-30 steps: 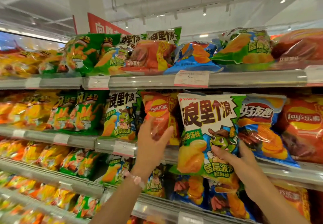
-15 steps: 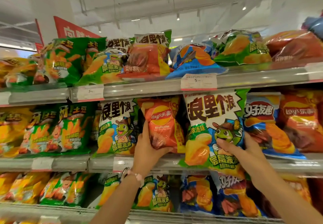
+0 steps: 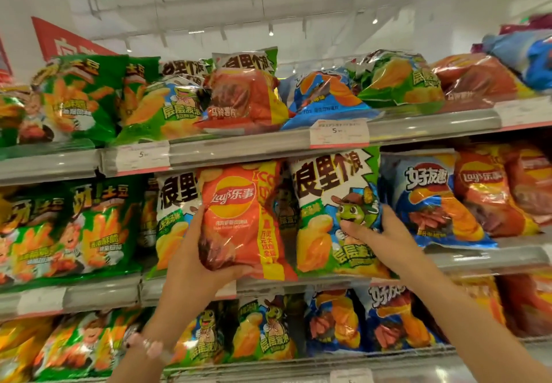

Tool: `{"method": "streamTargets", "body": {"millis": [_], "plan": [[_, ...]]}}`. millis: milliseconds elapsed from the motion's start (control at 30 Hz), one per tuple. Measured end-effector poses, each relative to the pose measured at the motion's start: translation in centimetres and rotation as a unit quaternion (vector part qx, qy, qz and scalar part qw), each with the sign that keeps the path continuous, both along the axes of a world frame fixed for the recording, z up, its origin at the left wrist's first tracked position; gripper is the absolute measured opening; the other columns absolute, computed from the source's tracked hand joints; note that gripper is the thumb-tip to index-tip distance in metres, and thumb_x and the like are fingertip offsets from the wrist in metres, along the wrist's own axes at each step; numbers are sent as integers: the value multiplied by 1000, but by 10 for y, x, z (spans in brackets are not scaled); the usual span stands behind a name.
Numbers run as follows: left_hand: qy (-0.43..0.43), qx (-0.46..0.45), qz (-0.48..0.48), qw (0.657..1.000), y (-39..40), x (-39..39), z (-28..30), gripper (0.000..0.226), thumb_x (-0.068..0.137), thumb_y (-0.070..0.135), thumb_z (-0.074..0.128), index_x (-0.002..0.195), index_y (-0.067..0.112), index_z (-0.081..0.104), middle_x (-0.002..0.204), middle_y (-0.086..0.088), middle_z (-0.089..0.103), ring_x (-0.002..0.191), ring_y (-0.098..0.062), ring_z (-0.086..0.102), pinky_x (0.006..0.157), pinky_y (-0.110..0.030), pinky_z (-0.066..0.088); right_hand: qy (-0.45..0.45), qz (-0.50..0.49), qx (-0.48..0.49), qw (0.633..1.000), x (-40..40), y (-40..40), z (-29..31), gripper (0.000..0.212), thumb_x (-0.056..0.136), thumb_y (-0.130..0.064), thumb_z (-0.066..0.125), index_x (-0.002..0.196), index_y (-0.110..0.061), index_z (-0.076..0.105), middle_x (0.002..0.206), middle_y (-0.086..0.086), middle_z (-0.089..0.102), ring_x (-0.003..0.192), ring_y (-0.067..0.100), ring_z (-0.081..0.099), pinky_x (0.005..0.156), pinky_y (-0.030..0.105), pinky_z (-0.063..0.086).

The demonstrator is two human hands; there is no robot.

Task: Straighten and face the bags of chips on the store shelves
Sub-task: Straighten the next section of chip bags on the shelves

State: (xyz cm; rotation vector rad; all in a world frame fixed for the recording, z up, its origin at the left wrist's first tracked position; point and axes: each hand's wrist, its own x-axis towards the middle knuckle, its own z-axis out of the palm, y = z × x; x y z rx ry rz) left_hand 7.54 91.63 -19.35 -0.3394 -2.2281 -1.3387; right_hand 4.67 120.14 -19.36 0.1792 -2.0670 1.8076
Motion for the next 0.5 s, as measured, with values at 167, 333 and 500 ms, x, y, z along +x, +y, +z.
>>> {"method": "streamTargets", "body": {"millis": [167,333,500], "plan": [[4,12,-5,1000,-21,5,-4,127,39,38,84,148,37,21,128,14,47,117,-8,48,94,-31,45,8,8,38,999,-20,-50,7,30,79,-29,74,98,-29,51,94,-15,61,87,2,59,73,16,48],[6,31,-4,999,-32,12,-4,123,38,37,82,142,48,18,120,22,47,104,1,50,87,-24,44,17,-24,29,999,-45,-83,7,58,79,-32,75,125,-13,44,106,-3,58,103,18,57,91,34,47],[3,59,-15,998,-38,21,-9,114,42,25,85,128,59,18,109,35,45,93,16,51,71,-10,41,-28,-1,42,999,-66,-95,-3,57,83,-34,71,127,-7,47,116,4,61,110,21,57,90,31,45]]}}
